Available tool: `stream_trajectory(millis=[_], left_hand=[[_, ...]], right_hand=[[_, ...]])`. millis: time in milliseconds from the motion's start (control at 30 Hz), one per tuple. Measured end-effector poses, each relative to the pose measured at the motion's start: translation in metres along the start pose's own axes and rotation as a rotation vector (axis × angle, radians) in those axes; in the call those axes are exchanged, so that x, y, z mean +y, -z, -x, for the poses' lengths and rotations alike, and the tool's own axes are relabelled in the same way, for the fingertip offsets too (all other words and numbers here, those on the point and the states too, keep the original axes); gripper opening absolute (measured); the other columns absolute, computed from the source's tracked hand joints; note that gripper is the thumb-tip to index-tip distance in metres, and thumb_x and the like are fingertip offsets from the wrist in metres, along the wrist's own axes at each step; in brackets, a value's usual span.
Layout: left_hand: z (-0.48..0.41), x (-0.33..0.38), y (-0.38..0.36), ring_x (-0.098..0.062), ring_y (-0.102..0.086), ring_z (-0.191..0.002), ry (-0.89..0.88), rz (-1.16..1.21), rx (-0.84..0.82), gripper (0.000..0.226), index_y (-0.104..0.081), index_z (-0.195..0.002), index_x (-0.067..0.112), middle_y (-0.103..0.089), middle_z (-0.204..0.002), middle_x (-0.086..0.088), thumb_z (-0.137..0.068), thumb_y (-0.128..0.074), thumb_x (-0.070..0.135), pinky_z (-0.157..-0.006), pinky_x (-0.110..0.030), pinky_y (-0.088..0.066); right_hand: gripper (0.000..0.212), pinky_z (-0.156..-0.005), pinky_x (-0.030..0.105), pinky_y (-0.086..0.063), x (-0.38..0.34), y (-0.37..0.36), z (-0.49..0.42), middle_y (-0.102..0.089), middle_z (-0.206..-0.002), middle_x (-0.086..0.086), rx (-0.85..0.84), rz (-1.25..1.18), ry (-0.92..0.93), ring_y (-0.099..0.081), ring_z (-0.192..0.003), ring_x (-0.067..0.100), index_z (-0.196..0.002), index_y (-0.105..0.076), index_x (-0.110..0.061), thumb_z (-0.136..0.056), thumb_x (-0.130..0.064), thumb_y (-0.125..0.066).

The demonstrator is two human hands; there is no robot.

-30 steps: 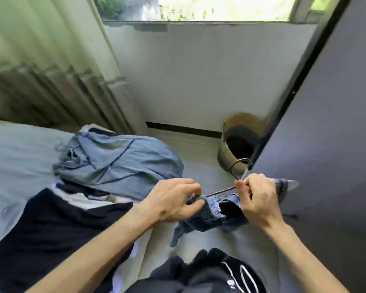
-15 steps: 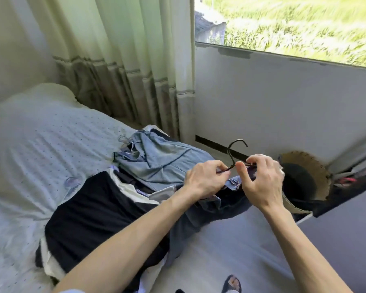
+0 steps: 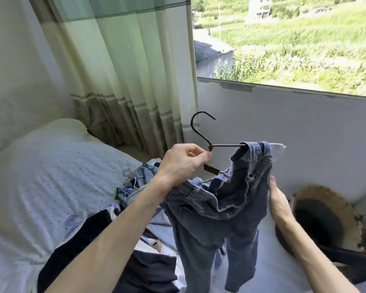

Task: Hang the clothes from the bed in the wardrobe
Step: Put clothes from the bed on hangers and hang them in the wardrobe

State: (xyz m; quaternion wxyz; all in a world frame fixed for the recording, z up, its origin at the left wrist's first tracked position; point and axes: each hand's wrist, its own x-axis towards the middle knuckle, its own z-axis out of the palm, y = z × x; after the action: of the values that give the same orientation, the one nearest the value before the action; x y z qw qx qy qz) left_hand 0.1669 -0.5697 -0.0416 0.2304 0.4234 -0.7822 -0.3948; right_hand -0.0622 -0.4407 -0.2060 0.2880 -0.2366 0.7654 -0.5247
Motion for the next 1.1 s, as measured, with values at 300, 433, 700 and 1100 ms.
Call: stream_trajectory(millis=[300, 433, 700, 1100], left_hand=[[-0.061, -0.043, 0.089, -0.007, -0.036, -0.048, 0.122, 0.254, 0.24, 0.022, -0.076, -0.089, 0.007, -0.047, -0.052, 0.006, -0.089, -0.073, 0.029, -0.042, -0.014, -0.027], [-0.09, -0.103, 0.122, -0.006, -0.038, -0.049, 0.198, 0.263, 0.316, 0.017, -0.076, -0.085, 0.012, -0.046, -0.053, 0.006, -0.089, -0.072, 0.028, -0.043, -0.014, -0.028], [-0.173, -0.303, 0.159, -0.008, -0.051, -0.058, 0.428, 0.281, 0.367, 0.011, -0.074, -0.088, 0.027, -0.057, -0.064, 0.009, -0.089, -0.072, 0.038, -0.054, -0.023, -0.04], [-0.319, -0.608, 0.136, -0.032, -0.06, -0.108, 0.715, -0.188, 0.149, 0.03, -0.058, -0.129, 0.024, -0.066, -0.124, -0.007, -0.105, -0.04, 0.023, -0.086, -0.038, -0.05]], right_hand=[[0.025, -0.092, 0.028, -0.042, -0.032, -0.051, -0.077, -0.071, -0.111, -0.01, -0.327, 0.155, 0.132, -0.064, -0.109, 0.01, -0.113, -0.067, -0.031, -0.096, -0.048, -0.057], [0.026, -0.088, 0.027, -0.048, -0.047, -0.12, -0.106, -0.071, -0.102, -0.01, -0.443, 0.249, 0.104, -0.066, -0.098, 0.006, -0.111, -0.067, -0.03, -0.093, -0.048, -0.064], [0.017, -0.061, 0.025, -0.039, -0.03, -0.307, -0.166, -0.068, -0.084, -0.001, -0.485, 0.603, 0.017, -0.061, -0.079, 0.02, -0.09, -0.065, -0.019, -0.096, -0.027, -0.051], [0.071, -0.112, 0.043, -0.034, 0.067, -0.488, -0.22, -0.032, -0.158, 0.01, -0.713, 1.184, 0.14, -0.033, -0.141, 0.037, -0.15, -0.038, -0.021, -0.092, -0.062, -0.044]])
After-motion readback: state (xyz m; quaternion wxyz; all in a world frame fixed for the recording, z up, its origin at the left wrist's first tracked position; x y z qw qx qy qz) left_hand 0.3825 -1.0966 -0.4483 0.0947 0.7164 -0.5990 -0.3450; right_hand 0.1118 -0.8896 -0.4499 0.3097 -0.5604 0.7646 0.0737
